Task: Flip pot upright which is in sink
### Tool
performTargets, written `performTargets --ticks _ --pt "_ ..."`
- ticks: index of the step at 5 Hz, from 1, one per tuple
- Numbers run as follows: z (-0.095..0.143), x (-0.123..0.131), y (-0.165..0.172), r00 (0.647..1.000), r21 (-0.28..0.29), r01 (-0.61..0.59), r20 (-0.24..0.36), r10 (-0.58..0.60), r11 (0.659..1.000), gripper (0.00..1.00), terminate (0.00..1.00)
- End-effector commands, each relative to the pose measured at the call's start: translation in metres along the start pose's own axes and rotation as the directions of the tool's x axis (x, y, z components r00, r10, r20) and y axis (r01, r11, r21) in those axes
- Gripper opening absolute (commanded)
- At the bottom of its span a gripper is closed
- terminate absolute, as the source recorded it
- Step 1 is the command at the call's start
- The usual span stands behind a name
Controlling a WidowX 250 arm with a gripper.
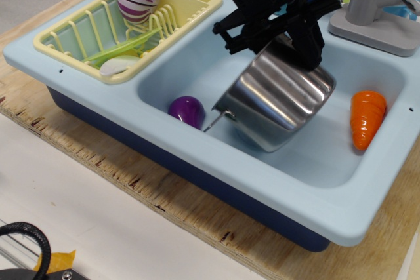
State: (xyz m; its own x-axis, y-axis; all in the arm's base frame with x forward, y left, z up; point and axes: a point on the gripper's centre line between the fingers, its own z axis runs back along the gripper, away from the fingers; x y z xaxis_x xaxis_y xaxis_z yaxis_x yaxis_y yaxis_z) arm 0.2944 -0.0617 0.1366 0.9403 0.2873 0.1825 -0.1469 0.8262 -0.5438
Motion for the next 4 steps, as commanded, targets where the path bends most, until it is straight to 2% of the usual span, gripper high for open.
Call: performTargets --ticks 1,2,3,4 --pt "0.001 0.009 -0.010 0.967 0.026 0.221 0.124 -0.223 0.975 0.00 0.00" --pt "-0.008 0.013 -0.010 0.905 0.065 0.383 0.175 -0.388 0.922 0.00 0.00" --pt "-0.014 0.014 -0.009 0.879 0.094 0.433 0.178 -0.443 0.897 1.00 0.00" --pt "-0.014 0.014 -0.009 0.879 0.094 0.433 0.178 -0.443 0.897 1.00 0.00"
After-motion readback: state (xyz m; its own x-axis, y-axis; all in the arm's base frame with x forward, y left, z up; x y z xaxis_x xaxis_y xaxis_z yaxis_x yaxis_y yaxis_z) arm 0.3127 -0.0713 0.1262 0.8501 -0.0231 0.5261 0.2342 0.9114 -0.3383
